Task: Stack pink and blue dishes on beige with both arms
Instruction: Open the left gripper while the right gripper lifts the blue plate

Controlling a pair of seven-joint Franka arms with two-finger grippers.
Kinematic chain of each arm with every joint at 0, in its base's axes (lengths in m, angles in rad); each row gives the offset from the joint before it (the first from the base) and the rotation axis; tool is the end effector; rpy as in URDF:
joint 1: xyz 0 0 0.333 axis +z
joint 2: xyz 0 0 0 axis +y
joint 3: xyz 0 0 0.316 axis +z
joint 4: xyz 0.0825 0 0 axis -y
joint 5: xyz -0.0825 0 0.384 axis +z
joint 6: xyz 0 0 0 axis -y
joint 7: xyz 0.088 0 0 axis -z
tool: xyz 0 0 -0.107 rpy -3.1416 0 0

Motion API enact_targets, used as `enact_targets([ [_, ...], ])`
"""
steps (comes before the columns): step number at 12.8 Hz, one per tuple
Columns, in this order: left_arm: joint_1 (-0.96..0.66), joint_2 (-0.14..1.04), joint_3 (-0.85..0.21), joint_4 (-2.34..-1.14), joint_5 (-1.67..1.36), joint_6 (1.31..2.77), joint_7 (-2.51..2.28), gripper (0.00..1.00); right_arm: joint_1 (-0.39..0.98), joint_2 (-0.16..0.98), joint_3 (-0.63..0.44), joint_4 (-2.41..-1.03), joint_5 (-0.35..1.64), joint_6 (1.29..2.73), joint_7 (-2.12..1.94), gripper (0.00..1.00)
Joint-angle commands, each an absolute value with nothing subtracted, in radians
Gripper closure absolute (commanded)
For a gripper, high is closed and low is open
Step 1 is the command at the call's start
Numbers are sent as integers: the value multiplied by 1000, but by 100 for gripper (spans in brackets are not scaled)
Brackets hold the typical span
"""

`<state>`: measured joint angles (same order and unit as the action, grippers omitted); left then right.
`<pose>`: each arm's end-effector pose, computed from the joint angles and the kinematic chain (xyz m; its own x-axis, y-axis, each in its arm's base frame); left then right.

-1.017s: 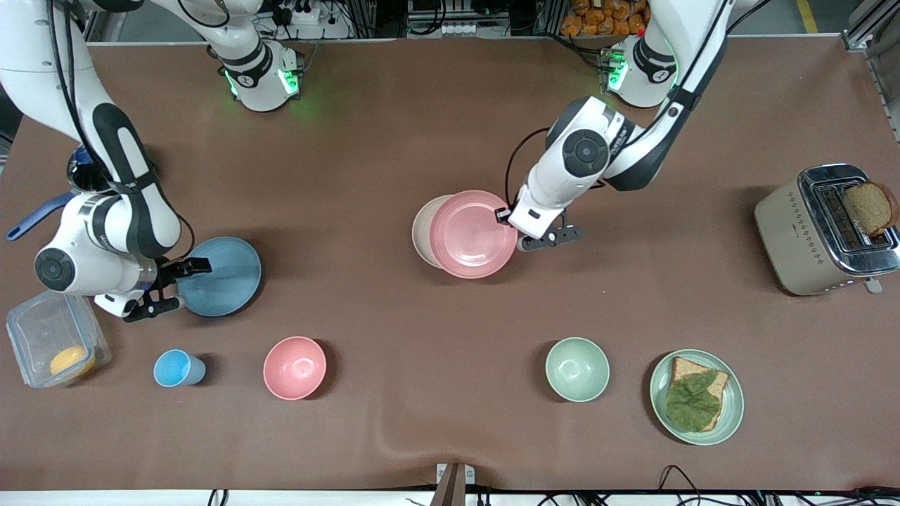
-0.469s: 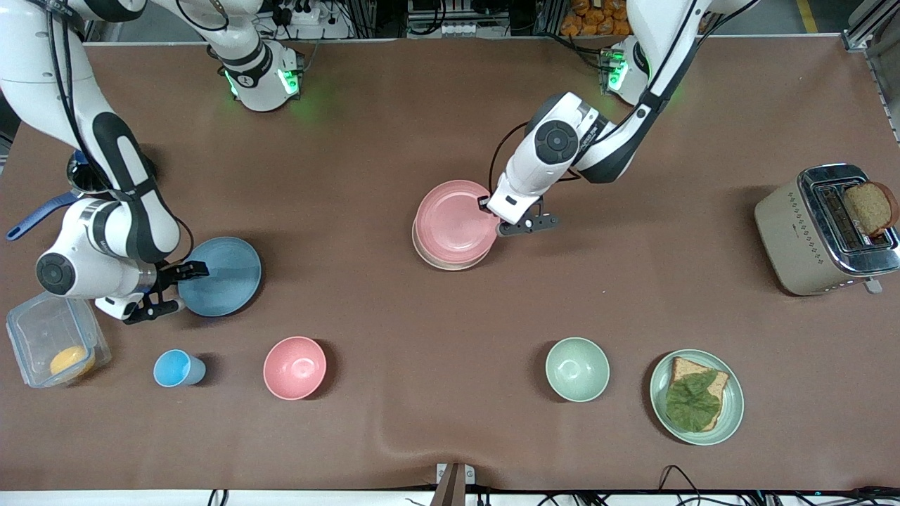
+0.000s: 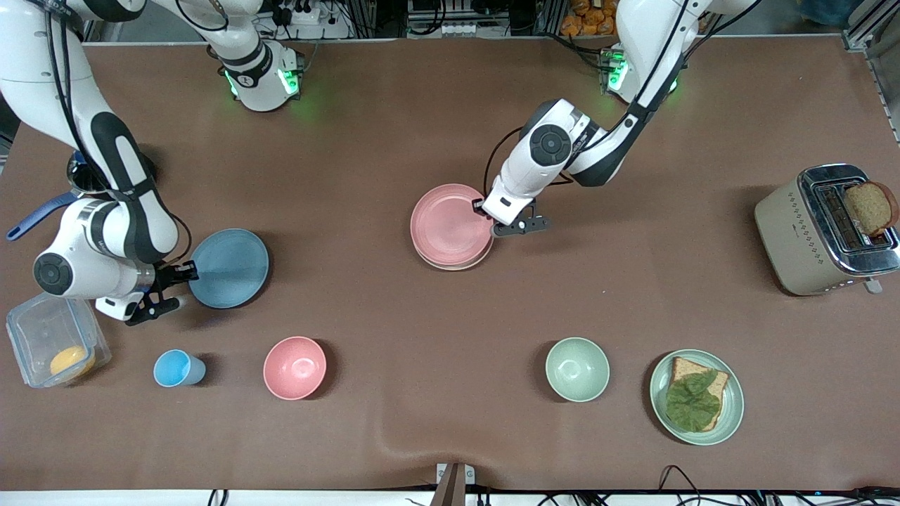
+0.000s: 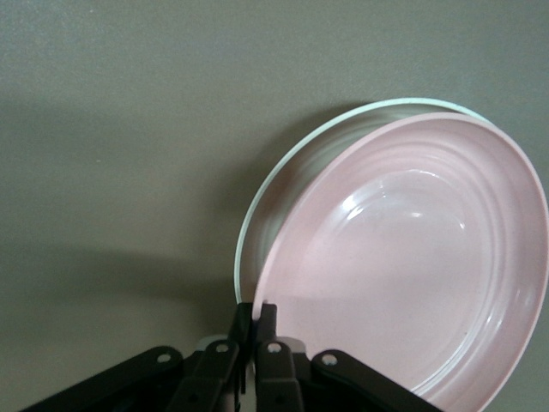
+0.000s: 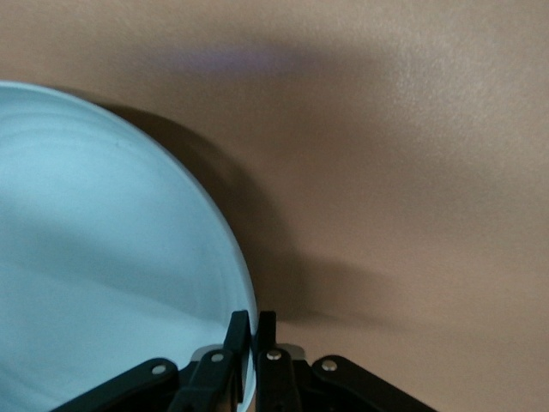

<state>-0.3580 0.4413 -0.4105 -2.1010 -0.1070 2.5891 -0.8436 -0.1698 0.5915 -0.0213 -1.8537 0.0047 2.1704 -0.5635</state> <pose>0.4286 -0.4069 0.2305 0.9727 0.1901 -0.1333 0.2142 -0.9564 0.1987 0.5990 -0.1153 0.1808 0.9000 0.3679 -0.2340 0.3440 -0.9289 -0.1374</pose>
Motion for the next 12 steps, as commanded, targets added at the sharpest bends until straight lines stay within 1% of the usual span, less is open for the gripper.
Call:
enact_targets([
  [1,-367,446,-403,-2108,-78,2608,-859,100,-192,585,-5,-1844,6,2161,-621,100],
  [3,-364,446,-403,-2111,-78,2608,-859,100,-189,562,-3,-1823,8,2100,-621,100],
  [5,-368,446,-402,-2109,-77,2608,-871,99,-186,555,-2,-1754,15,1976,-621,100],
  [7,-359,431,-403,-2102,-77,2606,-885,0,-176,555,-2,-1691,47,1877,-621,100],
  [9,-350,344,-396,-2106,-75,2586,-896,0,-160,552,0,-1668,67,1833,-612,100],
  [10,-312,295,-384,-2099,-72,2541,-891,0,-147,549,-2,-1666,87,1824,-611,100],
  [12,-212,198,-387,-2060,103,2414,-884,0,-120,540,-2,-1664,120,1806,-586,100],
])
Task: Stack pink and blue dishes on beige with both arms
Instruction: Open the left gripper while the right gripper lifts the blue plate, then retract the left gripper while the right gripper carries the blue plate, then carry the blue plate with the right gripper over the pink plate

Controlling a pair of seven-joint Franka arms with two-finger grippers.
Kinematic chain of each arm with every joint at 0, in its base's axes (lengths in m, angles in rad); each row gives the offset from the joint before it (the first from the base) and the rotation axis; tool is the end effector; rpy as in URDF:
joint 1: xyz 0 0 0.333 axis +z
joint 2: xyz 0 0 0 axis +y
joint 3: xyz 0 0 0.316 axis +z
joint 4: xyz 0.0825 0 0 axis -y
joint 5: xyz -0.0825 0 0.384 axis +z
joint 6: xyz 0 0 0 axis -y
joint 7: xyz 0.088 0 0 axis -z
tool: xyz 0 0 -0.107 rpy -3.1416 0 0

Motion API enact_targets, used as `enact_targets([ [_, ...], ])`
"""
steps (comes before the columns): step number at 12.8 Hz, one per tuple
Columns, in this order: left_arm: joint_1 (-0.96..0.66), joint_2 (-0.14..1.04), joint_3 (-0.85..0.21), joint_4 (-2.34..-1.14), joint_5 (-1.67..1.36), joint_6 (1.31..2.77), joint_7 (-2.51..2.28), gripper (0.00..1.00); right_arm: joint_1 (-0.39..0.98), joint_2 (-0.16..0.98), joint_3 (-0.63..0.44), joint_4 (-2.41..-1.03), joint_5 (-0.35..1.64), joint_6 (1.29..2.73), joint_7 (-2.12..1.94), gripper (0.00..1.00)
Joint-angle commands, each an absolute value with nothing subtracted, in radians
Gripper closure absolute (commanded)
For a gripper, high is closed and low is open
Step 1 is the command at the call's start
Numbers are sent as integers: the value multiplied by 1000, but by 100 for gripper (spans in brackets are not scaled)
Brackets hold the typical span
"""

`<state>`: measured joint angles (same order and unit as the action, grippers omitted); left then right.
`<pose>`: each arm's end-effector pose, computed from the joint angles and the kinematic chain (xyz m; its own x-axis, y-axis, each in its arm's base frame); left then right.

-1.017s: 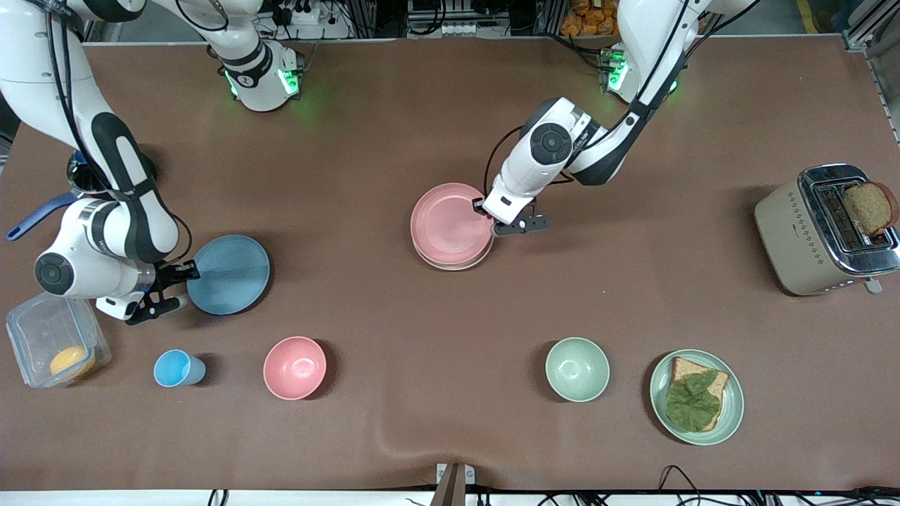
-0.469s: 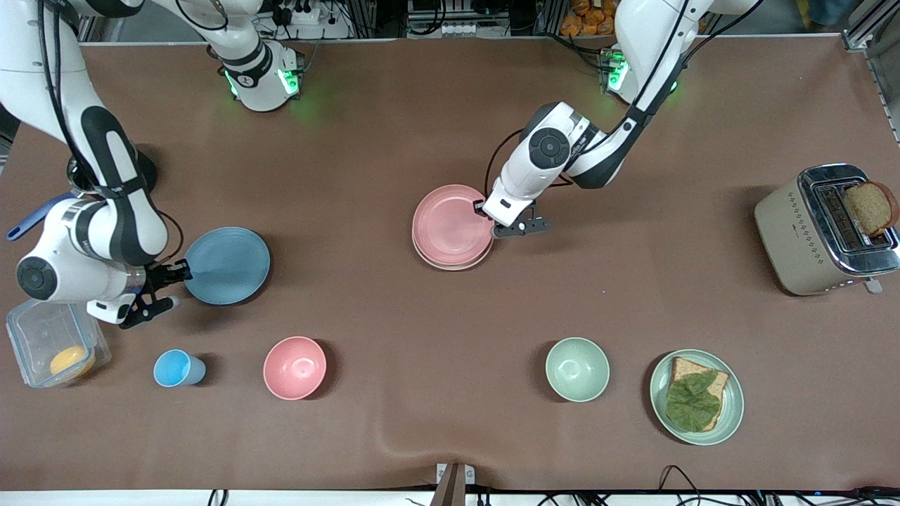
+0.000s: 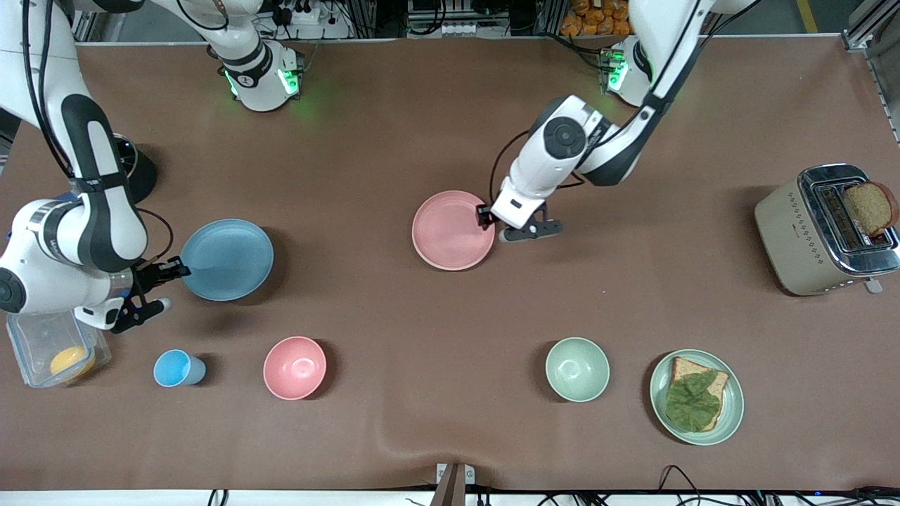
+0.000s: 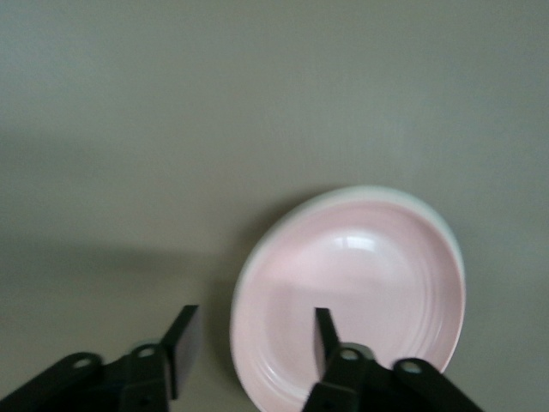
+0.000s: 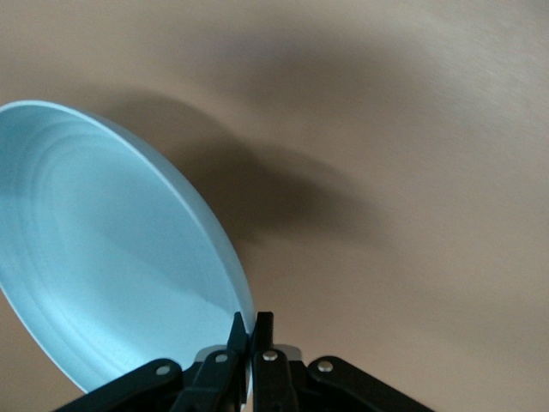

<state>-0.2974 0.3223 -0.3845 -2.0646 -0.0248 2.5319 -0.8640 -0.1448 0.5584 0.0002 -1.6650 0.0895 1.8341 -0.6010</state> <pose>0.4744 -0.3752 0.3037 0.9738 0.2275 0.0021 0.2219 -0.9518 0.2120 0.6280 -0.0842 0.2575 0.8634 0.4240 -0.2735 0.3528 -0.8948 -0.2737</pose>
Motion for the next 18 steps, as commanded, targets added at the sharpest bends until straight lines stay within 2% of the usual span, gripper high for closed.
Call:
enact_targets([
  [1,-174,157,-390,-2036,170,2342,-879,0,-111,535,-2,-1658,121,1793,-562,100],
  [3,-115,92,-388,-1947,193,2141,-827,0,-92,528,-2,-1651,121,1769,-525,100],
  [5,-97,80,-382,-1796,193,1874,-778,0,-75,526,-2,-1641,123,1752,-494,100],
  [7,-45,81,-383,-1654,195,1720,-756,0,-58,526,-2,-1622,135,1724,-470,100],
  [10,41,60,-380,-1580,180,1680,-593,0,-17,526,0,-1589,137,1678,-381,100],
  [14,60,-8,-194,-1582,45,1663,-307,0,41,514,-2,-1571,195,1631,-266,100],
  [18,61,-23,-152,-1575,35,1615,-241,0,127,491,0,-1569,228,1612,-82,100],
])
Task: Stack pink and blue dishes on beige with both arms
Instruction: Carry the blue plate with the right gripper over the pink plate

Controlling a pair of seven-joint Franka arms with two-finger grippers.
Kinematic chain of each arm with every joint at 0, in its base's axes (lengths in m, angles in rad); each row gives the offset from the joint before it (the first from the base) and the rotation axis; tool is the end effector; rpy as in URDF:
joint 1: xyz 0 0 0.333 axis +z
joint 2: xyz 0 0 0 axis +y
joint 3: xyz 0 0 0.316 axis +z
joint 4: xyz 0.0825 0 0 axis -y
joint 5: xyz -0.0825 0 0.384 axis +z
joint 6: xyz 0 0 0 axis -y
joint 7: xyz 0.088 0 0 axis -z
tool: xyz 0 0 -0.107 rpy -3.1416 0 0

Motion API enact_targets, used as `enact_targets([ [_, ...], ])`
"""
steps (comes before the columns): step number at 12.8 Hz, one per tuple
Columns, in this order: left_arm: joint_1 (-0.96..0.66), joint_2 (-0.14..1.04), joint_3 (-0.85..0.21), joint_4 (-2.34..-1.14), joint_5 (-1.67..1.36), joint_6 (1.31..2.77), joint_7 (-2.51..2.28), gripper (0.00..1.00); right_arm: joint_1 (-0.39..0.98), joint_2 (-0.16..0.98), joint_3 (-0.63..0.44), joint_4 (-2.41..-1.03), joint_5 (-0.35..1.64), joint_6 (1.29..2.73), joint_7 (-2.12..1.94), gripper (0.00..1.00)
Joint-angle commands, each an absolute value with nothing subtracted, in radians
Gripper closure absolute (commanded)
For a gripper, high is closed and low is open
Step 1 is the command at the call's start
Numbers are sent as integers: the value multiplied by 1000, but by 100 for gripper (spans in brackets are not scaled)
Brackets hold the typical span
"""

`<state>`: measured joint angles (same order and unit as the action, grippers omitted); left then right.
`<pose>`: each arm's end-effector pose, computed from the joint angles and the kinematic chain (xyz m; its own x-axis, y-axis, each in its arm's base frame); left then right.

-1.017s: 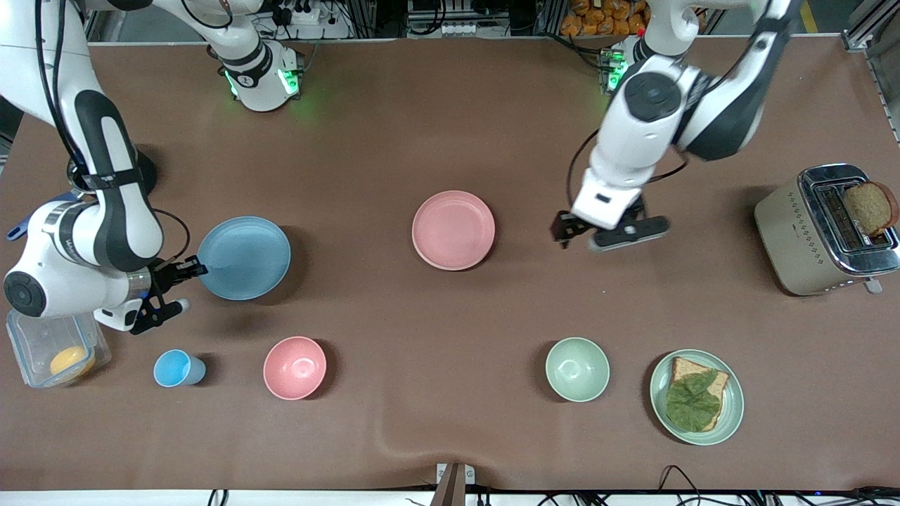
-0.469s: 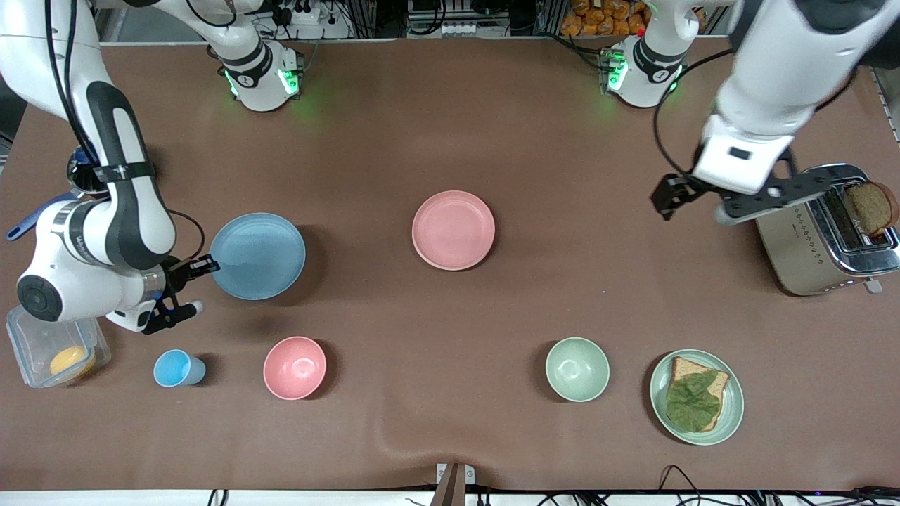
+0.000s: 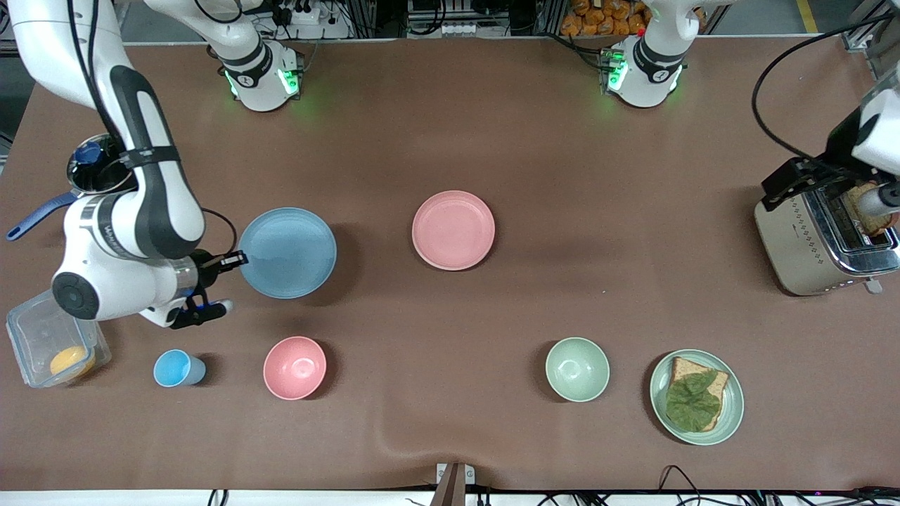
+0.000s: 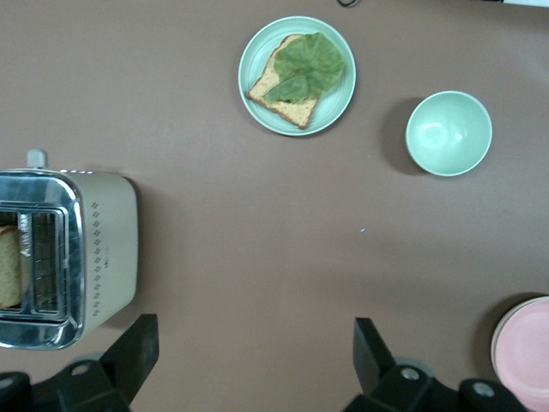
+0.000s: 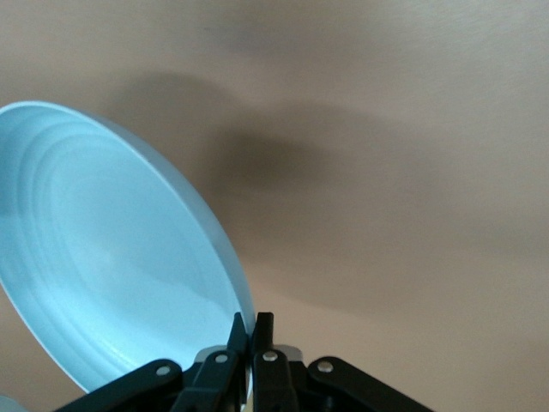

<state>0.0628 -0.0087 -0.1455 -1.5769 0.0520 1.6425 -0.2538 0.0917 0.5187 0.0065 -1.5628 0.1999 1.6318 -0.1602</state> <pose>0.5577 -0.0414 0.6331 0.9824 0.1665 0.0850 0.1697 -0.9849 -0.0329 0.6324 0.0820 0.3180 0.8855 0.2329 -0.4021 0.1417 -0.9595 -0.2436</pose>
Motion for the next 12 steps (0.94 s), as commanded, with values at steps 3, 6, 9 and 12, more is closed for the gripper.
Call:
enact_targets([
  [3,58,-25,-147,-1557,34,1583,-236,0,221,485,-2,-1551,307,1608,62,100],
  [6,58,-40,-147,-1563,32,1565,-227,0,325,491,-2,-1528,319,1635,110,100],
  [9,58,-46,-144,-1569,9,1557,-207,0,395,508,-5,-1537,382,1712,120,100],
  [12,60,-55,-144,-1583,5,1549,-206,0,509,531,-5,-1565,383,1784,274,100],
])
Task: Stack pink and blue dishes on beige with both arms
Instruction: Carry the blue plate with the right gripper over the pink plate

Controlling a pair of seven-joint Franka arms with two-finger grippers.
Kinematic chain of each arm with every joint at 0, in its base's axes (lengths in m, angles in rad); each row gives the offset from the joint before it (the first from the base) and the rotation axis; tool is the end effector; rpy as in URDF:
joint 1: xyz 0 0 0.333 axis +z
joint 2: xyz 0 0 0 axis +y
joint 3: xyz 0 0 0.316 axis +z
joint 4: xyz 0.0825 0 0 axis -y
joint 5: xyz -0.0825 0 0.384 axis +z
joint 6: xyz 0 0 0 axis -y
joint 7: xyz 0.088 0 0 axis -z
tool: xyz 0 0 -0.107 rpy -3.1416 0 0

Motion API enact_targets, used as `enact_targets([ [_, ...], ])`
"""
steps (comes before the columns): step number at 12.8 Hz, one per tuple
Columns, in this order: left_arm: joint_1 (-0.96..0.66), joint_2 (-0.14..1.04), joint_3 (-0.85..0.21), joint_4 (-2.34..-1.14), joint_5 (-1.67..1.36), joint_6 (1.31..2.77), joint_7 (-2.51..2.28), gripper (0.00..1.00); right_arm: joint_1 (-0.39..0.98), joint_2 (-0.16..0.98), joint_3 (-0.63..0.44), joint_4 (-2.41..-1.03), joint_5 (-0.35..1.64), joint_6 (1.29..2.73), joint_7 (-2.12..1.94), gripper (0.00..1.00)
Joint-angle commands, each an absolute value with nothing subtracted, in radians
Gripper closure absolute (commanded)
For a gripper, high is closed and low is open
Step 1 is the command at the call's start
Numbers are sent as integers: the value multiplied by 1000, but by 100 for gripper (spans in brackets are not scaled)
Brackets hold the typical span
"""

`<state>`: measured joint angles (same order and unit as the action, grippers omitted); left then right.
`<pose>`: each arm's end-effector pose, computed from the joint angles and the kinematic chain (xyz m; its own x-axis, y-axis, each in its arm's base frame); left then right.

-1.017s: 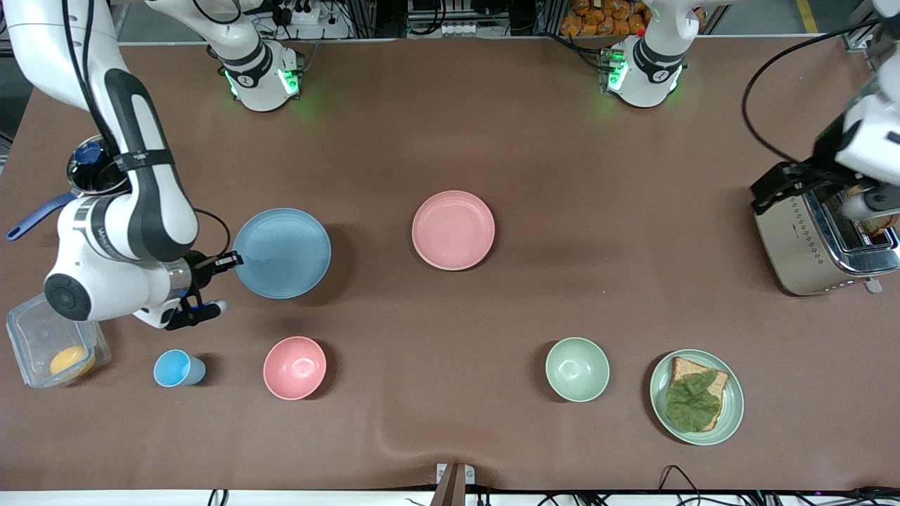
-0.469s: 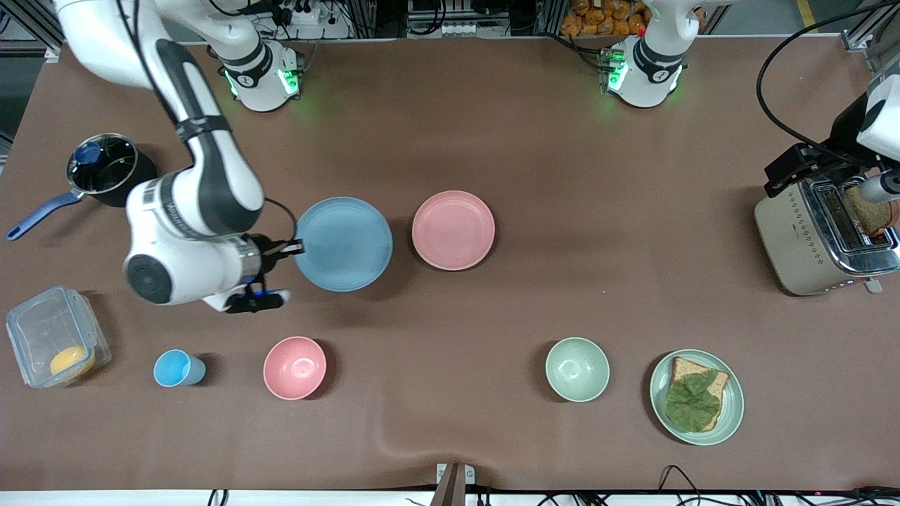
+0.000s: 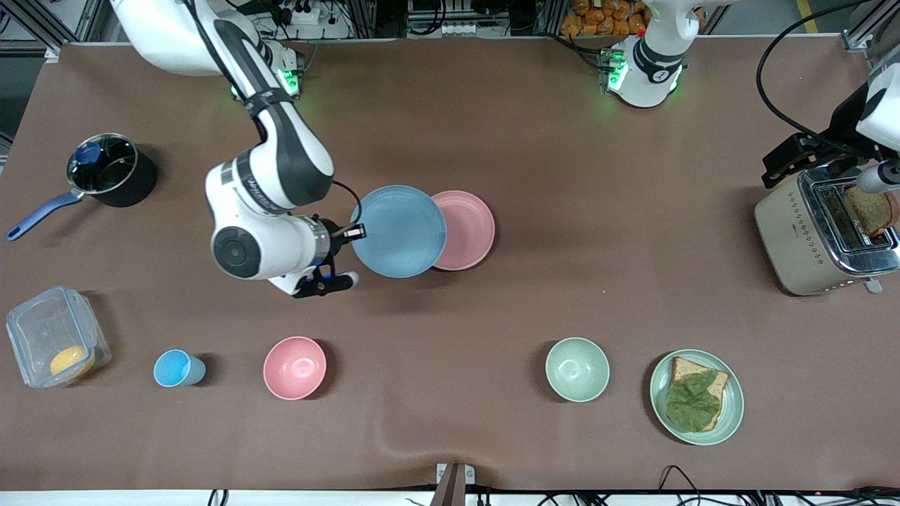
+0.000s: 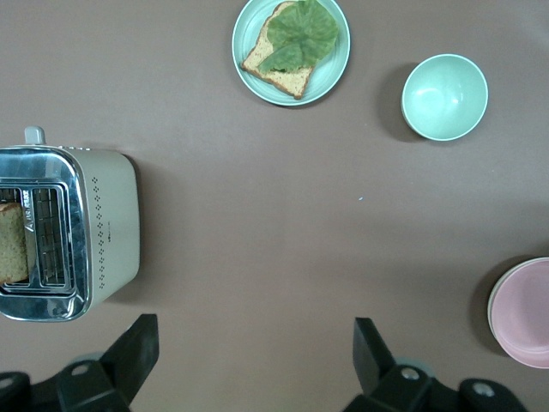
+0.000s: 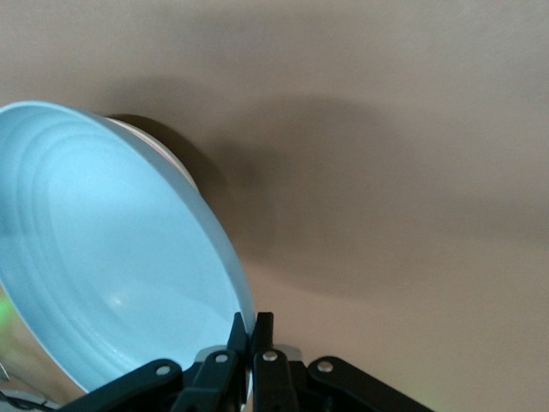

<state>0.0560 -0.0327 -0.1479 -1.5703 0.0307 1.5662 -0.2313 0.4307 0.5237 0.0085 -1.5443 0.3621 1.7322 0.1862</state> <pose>0.5422 -0.0481 0.6422 0.9897 0.1389 0.0356 0.1400 -0.9898 -0.0281 0.5812 0.3080 0.3301 0.9039 0.1723 -0.3914 0.0771 -0.9659 -0.2471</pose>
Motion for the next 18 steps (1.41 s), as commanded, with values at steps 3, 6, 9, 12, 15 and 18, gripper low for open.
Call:
enact_targets([
  [3,58,-58,-146,-1588,3,1549,-209,0,592,564,-5,-1578,383,1871,391,100],
  [6,60,-61,-146,-1588,3,1549,-207,0,618,580,-5,-1598,383,1914,423,100],
  [9,58,-66,-147,-1591,3,1548,-207,0,644,583,-5,-1653,383,1999,428,100],
  [12,58,-69,-153,-1595,3,1542,-207,0,663,592,-5,-1657,385,2022,445,100],
  [15,58,-75,-153,-1597,3,1537,-207,0,678,598,-5,-1660,390,2022,446,100],
  [18,58,-75,-155,-1595,3,1537,-209,0,672,598,-5,-1678,390,2023,445,100],
])
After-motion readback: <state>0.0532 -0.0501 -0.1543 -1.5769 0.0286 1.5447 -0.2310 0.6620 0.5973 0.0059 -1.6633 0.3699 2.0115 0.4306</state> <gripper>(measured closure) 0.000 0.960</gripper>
